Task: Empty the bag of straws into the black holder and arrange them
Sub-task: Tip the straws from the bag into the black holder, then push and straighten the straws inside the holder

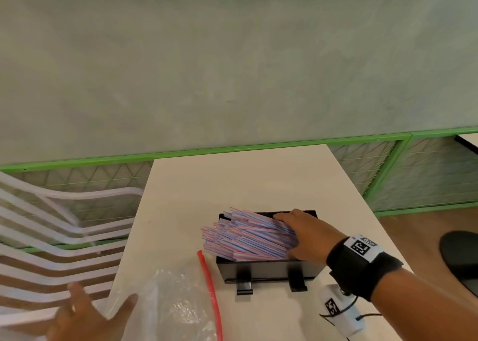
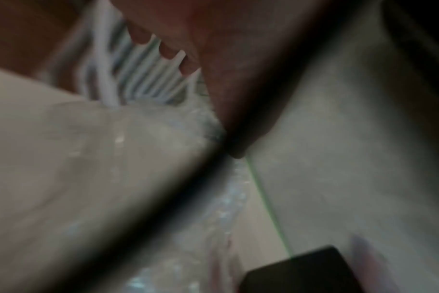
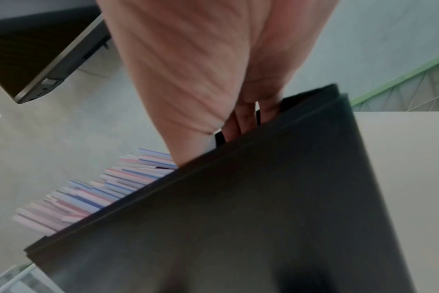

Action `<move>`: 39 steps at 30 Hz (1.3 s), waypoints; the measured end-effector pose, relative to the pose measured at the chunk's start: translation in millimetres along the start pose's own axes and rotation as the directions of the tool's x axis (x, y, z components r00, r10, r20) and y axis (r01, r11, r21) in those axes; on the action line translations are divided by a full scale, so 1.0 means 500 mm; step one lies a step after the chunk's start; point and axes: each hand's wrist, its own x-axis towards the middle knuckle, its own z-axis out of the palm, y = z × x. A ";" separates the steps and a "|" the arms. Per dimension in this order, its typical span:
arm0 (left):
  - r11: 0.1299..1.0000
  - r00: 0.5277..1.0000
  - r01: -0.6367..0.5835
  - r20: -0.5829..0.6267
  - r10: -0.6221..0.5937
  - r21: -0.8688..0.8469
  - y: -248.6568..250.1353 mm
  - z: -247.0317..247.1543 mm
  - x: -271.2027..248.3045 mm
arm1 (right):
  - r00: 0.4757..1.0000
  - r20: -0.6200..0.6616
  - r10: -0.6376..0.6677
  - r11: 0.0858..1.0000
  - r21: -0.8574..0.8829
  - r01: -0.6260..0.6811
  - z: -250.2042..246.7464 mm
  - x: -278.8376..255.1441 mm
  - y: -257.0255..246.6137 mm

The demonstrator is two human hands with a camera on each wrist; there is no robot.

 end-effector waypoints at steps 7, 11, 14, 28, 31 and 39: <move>0.775 0.914 -0.223 0.150 0.378 -0.591 0.288 -0.059 -0.006 | 0.993 0.013 -0.121 0.982 -0.144 0.121 0.001 0.018 -0.005; 0.660 0.857 -0.190 0.204 0.472 -0.727 0.398 0.003 0.020 | 0.988 0.006 -0.154 0.977 -0.152 0.153 0.008 0.025 -0.006; 0.651 0.848 -0.124 0.260 0.461 -0.749 0.409 0.037 0.029 | 0.981 0.004 -0.196 0.960 -0.202 0.193 0.012 0.037 -0.010; 0.557 0.940 0.009 0.196 0.278 -0.831 0.409 0.064 0.022 | 0.959 -0.009 -0.282 0.921 -0.284 0.268 0.034 0.065 -0.035; 0.511 0.941 0.078 0.232 0.245 -0.856 0.410 0.068 0.021 | 0.957 0.014 -0.289 0.933 -0.219 0.285 0.032 0.071 -0.040; 0.434 0.945 0.129 0.244 0.219 -0.891 0.418 0.066 0.019 | 0.955 -0.002 -0.298 0.947 -0.122 0.296 0.048 0.096 -0.057</move>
